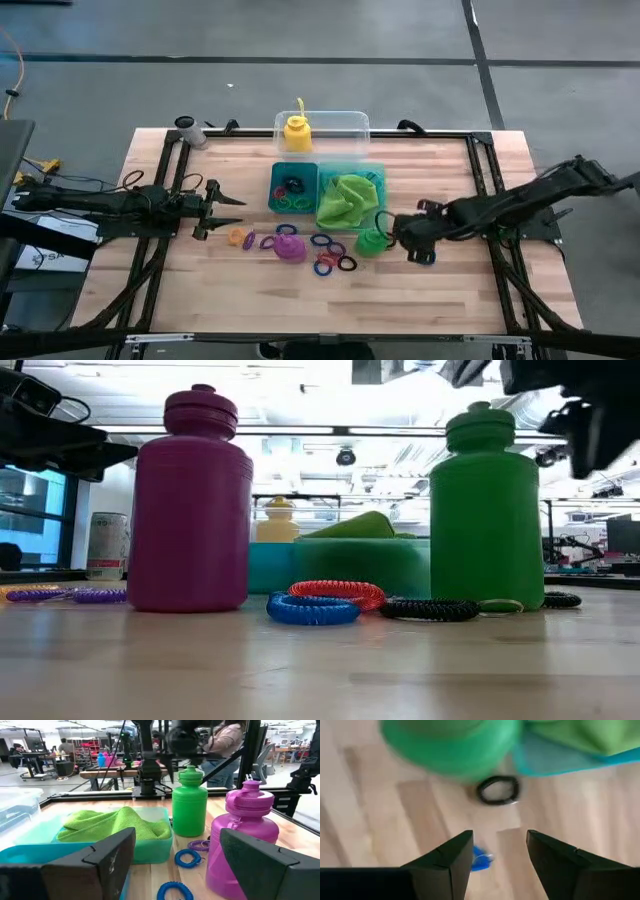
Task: Pick & Place Sports Items
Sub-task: Put the green tumbler into the transparent bin
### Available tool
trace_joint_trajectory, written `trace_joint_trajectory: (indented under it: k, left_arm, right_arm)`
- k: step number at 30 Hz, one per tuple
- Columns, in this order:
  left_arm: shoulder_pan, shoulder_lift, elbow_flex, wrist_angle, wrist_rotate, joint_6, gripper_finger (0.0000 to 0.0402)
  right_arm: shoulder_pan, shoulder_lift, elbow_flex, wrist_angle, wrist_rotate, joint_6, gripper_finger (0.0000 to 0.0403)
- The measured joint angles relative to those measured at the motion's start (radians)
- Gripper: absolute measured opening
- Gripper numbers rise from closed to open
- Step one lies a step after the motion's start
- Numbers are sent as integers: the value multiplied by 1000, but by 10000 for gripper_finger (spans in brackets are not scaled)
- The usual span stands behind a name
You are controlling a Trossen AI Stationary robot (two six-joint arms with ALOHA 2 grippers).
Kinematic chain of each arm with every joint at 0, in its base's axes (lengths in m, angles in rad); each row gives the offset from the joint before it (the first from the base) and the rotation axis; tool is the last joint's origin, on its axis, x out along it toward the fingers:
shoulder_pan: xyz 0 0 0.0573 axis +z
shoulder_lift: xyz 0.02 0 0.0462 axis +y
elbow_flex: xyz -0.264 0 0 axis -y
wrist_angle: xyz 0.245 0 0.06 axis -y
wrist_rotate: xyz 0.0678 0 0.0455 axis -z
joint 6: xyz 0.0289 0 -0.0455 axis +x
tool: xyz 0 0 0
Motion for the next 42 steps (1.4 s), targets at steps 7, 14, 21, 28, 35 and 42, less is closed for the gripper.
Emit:
trace_joint_trajectory:
  k: [7,14,21,28,35,42]
  left_arm:
    - [0,0,0,0,0,0,236]
    - [0,0,0,0,0,0,236]
    - [0,0,0,0,0,0,236]
    - [0,0,0,0,0,0,236]
    - [0,0,0,0,0,0,236]
    - [0,0,0,0,0,0,236]
  right_arm:
    - [29,46,-2,2,-24,7,144]
    - [32,50,-115,19,-117,31,144]
    - [32,50,-239,85,-188,57,144]
    - [32,50,-296,196,-195,62,144]
    - [32,50,-301,203,-195,65,144]
    - [29,50,-301,203,-186,102,144]
